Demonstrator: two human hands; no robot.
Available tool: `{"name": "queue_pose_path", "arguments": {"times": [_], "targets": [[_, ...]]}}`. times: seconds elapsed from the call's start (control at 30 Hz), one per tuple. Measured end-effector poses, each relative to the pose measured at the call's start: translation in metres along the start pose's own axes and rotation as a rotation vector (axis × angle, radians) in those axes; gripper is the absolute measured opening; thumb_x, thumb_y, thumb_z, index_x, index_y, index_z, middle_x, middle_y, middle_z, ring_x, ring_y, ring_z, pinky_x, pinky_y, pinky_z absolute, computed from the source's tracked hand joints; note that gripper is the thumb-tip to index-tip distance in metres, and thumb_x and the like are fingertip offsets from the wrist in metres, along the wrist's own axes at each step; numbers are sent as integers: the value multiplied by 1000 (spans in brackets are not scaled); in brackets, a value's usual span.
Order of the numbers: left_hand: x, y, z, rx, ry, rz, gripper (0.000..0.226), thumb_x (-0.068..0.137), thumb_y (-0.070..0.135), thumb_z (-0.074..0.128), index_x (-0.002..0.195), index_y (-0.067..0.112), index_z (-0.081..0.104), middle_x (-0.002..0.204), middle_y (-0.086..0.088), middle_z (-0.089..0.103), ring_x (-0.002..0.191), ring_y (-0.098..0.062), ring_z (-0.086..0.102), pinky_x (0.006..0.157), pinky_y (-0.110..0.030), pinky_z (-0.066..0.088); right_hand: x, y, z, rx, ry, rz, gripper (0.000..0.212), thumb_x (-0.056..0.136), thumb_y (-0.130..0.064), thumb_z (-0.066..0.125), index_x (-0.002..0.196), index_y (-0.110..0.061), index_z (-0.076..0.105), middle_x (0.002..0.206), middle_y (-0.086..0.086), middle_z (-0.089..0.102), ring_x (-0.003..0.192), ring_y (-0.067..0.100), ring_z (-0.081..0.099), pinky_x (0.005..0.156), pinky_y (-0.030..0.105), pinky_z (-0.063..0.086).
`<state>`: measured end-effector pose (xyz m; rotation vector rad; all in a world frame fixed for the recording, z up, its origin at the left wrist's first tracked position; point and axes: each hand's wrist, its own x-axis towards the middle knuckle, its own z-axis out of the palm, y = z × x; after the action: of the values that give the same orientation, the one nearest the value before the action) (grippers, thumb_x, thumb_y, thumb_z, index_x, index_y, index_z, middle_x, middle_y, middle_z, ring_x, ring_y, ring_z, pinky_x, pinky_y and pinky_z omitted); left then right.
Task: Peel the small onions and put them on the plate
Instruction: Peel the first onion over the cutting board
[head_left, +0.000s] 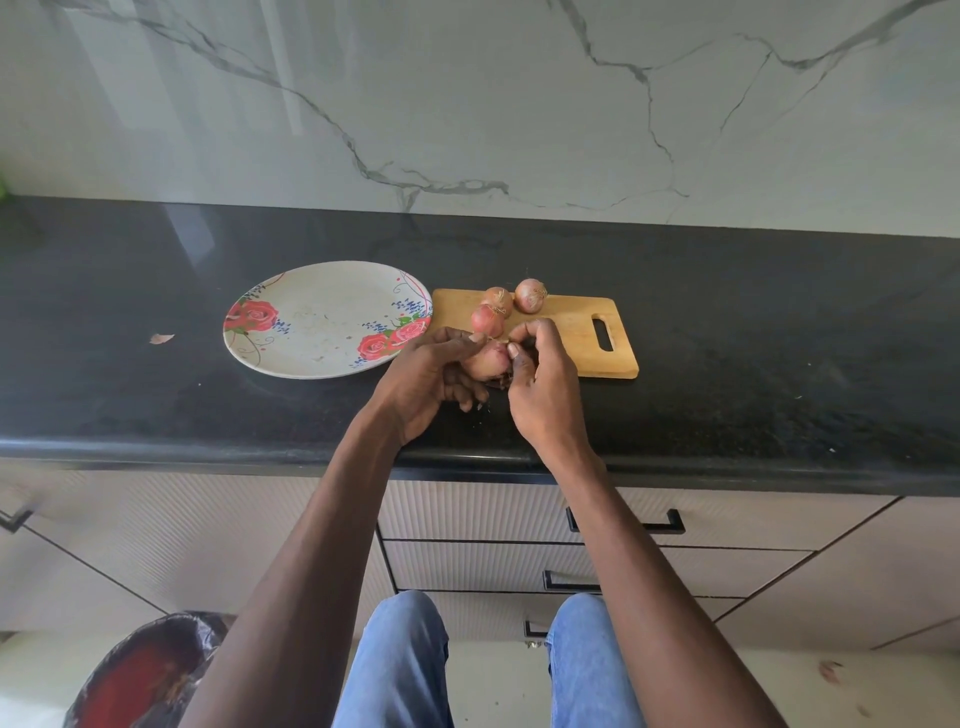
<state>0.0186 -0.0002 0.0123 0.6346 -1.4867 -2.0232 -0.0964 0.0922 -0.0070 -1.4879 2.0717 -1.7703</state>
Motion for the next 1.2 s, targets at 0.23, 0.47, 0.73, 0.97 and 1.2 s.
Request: {"name": "queue_pose_path", "arguments": {"times": [0.23,0.47,0.73,0.97,1.2], "targets": [[3,-1,-4,-103,75,11,16,103,22,54,100,7,54,73,-6,67,52,-14,61,41,-21,47,2,1,-2,-3,43,29,18,98,3,54,103,-9,66,105,-1,64,99,7,59,88,28,54],[3,-2,-6,-107,80,18,15,103,20,54,99,5,57,78,-8,65,55,-15,60,44,-21,47,3,3,-2,45,47,170,21,100,-1,52,96,-19,63,99,-3,65,94,18,66,79,45,60],[2,-1,-2,-158,134,55,12,104,21,53,99,11,58,79,-9,65,55,-14,58,45,-21,46,3,1,-6,162,44,218,26,101,2,48,100,-15,67,99,5,70,72,16,72,57,28,59],[1,-1,-2,-173,150,24,18,99,24,61,99,6,63,81,-10,69,58,-16,60,48,-23,49,4,-3,-8,307,22,281,10,90,-16,71,100,-19,73,95,-4,75,90,11,71,75,29,58],[0,-2,-3,-168,153,49,11,96,17,65,95,6,63,83,-13,67,60,-18,61,49,-24,49,3,1,-7,299,48,265,28,85,-7,77,101,-27,67,101,0,72,95,14,71,84,44,61]]}}
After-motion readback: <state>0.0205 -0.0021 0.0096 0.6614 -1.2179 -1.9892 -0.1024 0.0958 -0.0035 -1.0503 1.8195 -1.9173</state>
